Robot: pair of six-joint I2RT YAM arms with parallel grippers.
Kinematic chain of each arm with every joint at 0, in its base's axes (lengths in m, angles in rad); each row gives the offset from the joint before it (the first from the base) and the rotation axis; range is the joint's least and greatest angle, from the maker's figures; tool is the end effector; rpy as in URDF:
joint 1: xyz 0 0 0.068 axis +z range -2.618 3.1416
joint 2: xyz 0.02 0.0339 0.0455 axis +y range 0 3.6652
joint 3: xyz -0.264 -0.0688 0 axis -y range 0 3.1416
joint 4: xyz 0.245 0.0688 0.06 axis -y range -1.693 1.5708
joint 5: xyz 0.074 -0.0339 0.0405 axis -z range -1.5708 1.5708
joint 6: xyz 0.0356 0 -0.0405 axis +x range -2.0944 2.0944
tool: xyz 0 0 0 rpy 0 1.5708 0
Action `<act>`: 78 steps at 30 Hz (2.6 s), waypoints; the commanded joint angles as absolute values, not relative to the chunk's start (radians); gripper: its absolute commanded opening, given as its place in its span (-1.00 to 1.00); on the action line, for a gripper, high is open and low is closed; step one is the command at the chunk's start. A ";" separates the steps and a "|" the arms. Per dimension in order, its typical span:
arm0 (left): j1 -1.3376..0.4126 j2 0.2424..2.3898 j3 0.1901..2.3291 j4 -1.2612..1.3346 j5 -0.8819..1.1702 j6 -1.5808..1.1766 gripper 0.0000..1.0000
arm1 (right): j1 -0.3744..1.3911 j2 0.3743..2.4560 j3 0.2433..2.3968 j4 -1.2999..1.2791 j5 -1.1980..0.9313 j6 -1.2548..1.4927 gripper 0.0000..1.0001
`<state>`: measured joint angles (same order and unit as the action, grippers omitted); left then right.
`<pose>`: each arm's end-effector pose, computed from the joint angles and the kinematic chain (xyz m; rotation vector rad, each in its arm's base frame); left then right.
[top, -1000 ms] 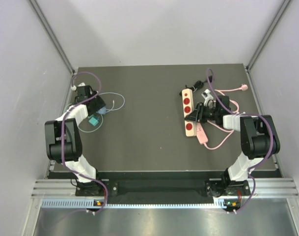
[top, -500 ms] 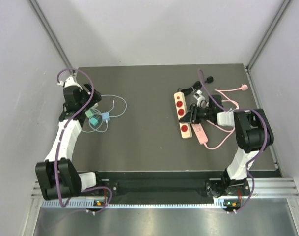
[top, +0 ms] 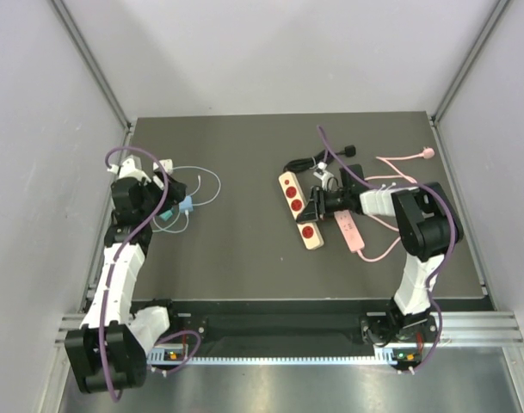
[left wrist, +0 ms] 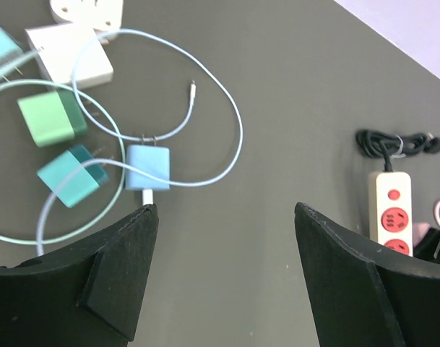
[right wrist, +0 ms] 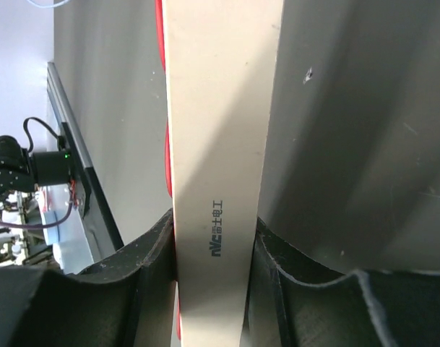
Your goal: Pull the plug off the socket
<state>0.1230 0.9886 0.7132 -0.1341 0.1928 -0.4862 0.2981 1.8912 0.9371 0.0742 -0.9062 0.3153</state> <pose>0.2260 0.0211 0.2817 -0.4771 1.9393 -0.4257 0.3310 0.1310 0.1249 -0.4014 2.4127 1.3800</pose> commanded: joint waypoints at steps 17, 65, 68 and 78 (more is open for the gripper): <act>0.129 0.856 0.673 -0.149 0.291 -0.492 0.61 | 0.301 1.849 0.999 -0.035 -0.750 0.130 0.16; 0.126 0.778 0.727 -0.245 0.425 -0.419 0.61 | 0.517 1.581 1.054 -0.166 -0.151 -0.371 0.46; 0.126 0.756 0.733 -0.271 0.413 -0.403 0.61 | 0.561 1.618 1.071 -0.163 -0.040 -0.388 0.53; 0.127 0.718 0.692 -0.261 0.407 -0.388 0.61 | 0.591 1.746 1.118 -0.167 0.074 -0.351 0.57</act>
